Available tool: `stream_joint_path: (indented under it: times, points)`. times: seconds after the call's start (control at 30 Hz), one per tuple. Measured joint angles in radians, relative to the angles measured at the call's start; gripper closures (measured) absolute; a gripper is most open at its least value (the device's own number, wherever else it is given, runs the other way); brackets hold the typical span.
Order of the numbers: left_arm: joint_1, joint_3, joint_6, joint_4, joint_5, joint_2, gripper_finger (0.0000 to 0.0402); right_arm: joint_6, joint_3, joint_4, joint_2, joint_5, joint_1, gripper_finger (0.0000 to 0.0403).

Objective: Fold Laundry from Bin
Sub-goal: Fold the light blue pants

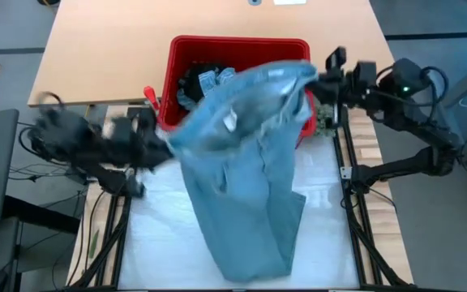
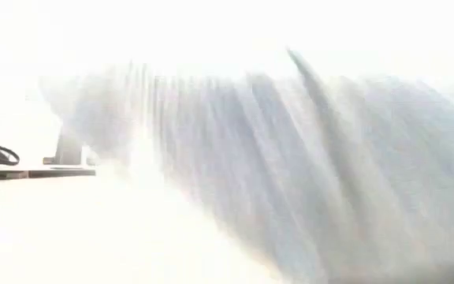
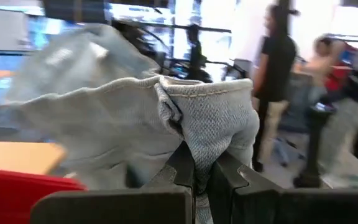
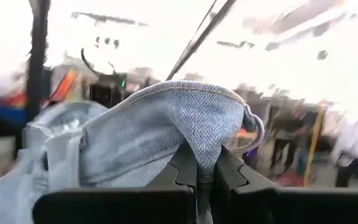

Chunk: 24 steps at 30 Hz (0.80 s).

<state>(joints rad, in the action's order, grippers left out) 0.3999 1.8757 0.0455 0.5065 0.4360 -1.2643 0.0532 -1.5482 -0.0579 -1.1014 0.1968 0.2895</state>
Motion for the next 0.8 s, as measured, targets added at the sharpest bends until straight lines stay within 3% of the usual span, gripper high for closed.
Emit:
stream_joint_path:
  times: [0.2,0.43,0.6,0.8]
  points:
    - [-0.095,0.195,-0.006,0.158,0.047,-0.028,0.0401,-0.015,0.004,0.037,-0.045,-0.166,0.061,0.0366]
    - [-0.109,0.291,0.142,0.398,0.03,-0.025,0.0401,0.094,0.001,0.045,-0.027,-0.195,0.057,0.0366]
    - [-0.178,0.338,0.231,0.518,-0.087,-0.048,0.0401,0.068,0.002,-0.032,-0.034,-0.2,0.099,0.0366]
    - [-0.174,0.318,0.332,0.734,-0.213,-0.094,0.0401,0.067,0.001,-0.277,-0.023,-0.148,0.098,0.0366]
